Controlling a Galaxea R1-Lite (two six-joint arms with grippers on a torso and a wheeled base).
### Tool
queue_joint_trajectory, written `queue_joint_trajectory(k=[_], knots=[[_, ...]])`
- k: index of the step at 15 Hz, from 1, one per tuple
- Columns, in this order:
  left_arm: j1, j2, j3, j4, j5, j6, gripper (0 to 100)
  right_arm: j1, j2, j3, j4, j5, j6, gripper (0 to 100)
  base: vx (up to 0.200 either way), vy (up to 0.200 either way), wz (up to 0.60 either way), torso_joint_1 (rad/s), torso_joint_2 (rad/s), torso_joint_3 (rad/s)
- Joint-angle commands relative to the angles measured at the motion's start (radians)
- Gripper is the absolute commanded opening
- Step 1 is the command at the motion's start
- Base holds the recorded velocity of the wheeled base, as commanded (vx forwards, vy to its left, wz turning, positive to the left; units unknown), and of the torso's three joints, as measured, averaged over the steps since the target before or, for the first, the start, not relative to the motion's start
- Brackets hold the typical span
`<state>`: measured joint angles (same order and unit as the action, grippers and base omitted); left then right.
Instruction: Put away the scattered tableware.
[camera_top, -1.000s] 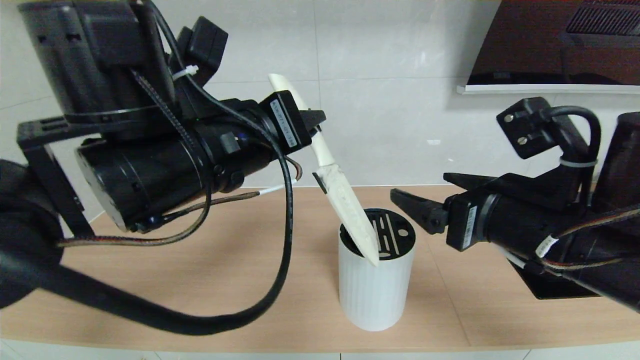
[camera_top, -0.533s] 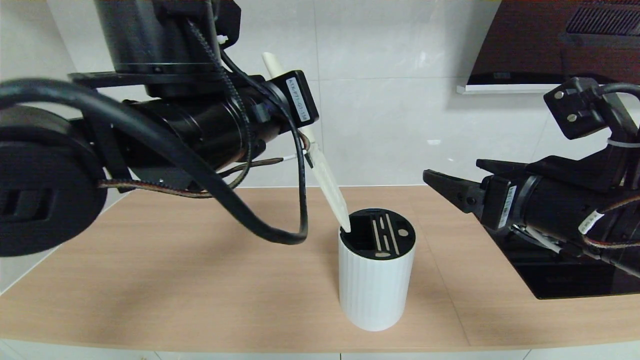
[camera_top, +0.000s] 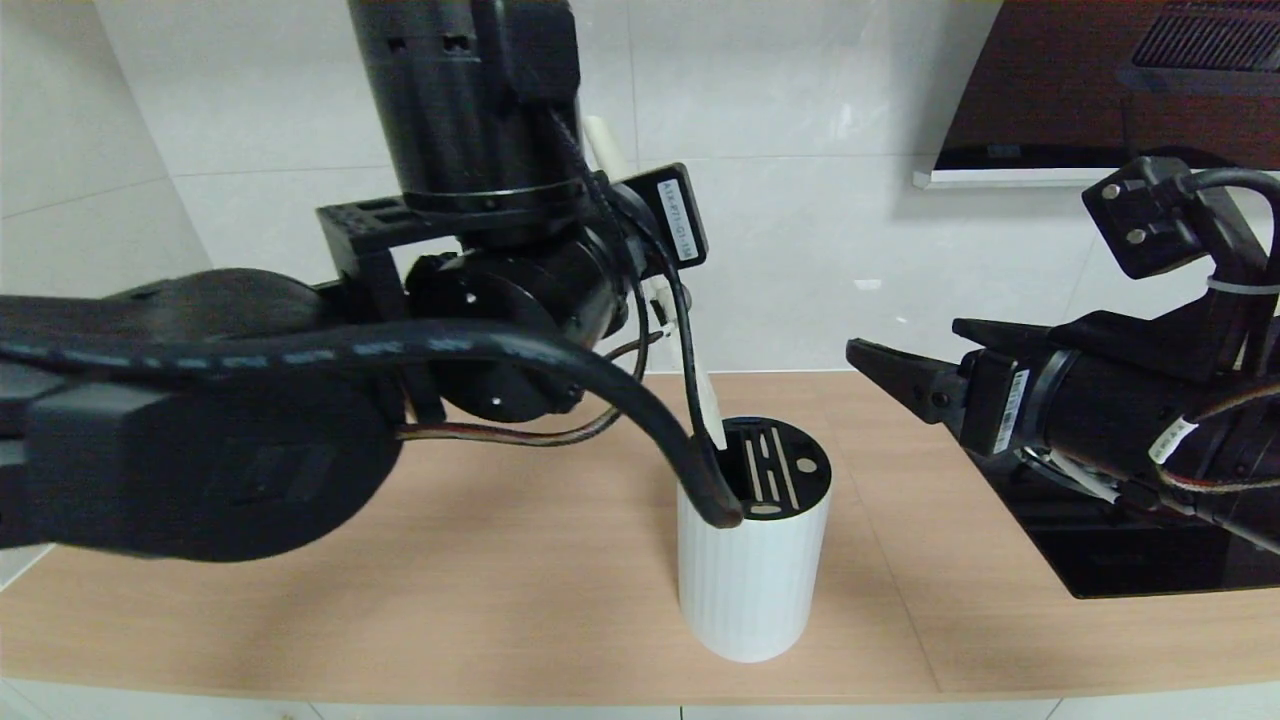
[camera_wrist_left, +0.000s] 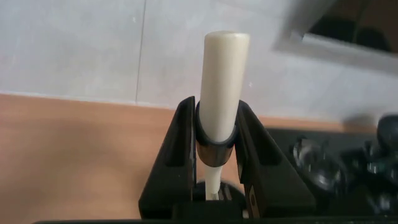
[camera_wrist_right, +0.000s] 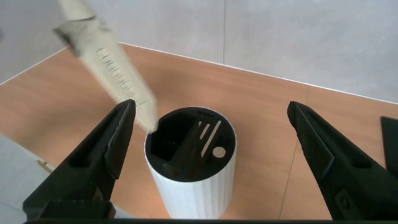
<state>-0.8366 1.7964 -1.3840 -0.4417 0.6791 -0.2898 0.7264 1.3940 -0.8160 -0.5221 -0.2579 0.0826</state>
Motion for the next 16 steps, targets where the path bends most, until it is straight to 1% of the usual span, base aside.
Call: queue_joint_trajectory(k=[1, 4, 5, 12, 16], knots=[[-0.007, 0.066, 0.01, -0.035, 0.022, 0.021, 0, -0.002, 0.002, 0.0, -0.001, 0.0, 0.0, 100, 0.0, 0.0, 0.0, 0.0, 0.0, 0.0], [-0.009, 0.095, 0.025, -0.101, 0.023, 0.05, 0, -0.002, 0.006, 0.001, -0.001, 0.0, -0.001, 100, 0.0, 0.0, 0.0, 0.0, 0.0, 0.0], [-0.012, 0.109, 0.026, -0.121, 0.023, 0.054, 0, -0.002, 0.008, 0.001, 0.001, 0.0, -0.001, 100, 0.0, 0.0, 0.0, 0.0, 0.0, 0.0], [-0.055, 0.167, 0.048, -0.121, 0.036, 0.054, 0, -0.002, 0.013, 0.003, 0.001, 0.0, -0.001, 100, 0.0, 0.0, 0.0, 0.0, 0.0, 0.0], [-0.064, 0.216, 0.057, -0.121, 0.037, 0.054, 0, -0.002, 0.014, 0.004, 0.001, 0.0, -0.001, 100, 0.0, 0.0, 0.0, 0.0, 0.0, 0.0]])
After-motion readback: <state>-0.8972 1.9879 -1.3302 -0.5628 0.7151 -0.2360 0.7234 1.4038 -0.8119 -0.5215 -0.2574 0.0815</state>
